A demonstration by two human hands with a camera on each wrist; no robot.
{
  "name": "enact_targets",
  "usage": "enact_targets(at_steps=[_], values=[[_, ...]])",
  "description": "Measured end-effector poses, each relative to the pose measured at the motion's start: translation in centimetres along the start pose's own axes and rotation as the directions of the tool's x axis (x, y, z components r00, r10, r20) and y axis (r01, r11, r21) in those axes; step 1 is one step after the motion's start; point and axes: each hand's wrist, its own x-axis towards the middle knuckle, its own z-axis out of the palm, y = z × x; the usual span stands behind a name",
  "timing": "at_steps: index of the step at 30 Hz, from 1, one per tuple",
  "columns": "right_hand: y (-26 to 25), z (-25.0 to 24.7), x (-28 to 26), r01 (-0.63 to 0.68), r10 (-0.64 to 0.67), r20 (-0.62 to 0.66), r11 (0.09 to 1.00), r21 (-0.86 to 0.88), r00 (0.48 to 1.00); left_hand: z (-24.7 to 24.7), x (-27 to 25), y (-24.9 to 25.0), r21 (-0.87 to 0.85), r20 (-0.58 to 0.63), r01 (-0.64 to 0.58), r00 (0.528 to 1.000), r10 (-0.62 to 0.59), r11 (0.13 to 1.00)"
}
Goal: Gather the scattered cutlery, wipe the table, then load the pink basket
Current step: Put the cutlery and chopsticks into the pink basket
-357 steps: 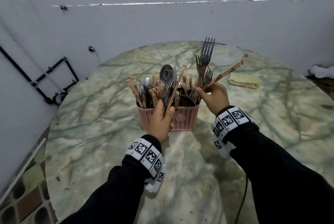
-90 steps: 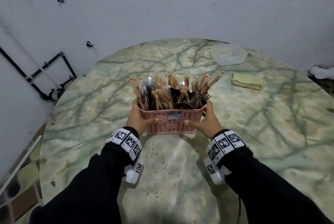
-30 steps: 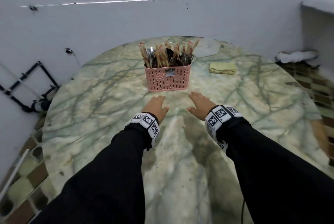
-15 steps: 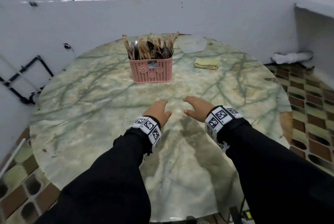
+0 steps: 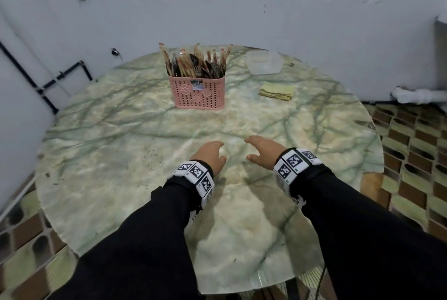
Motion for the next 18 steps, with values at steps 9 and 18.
enact_targets(at_steps=[9,18], values=[[0.8,-0.1,0.6,-0.065,0.065,0.012,0.997,0.034,0.998,-1.0,1.9,0.2,0.011,0.01,-0.03,0.999,0.03,0.999],[1.8,-1.6,0.1,-0.089,0.089,0.011,0.996,-0.008,0.996,-0.9,2.8,1.3,0.025,0.027,-0.066,0.998,0.065,0.998]])
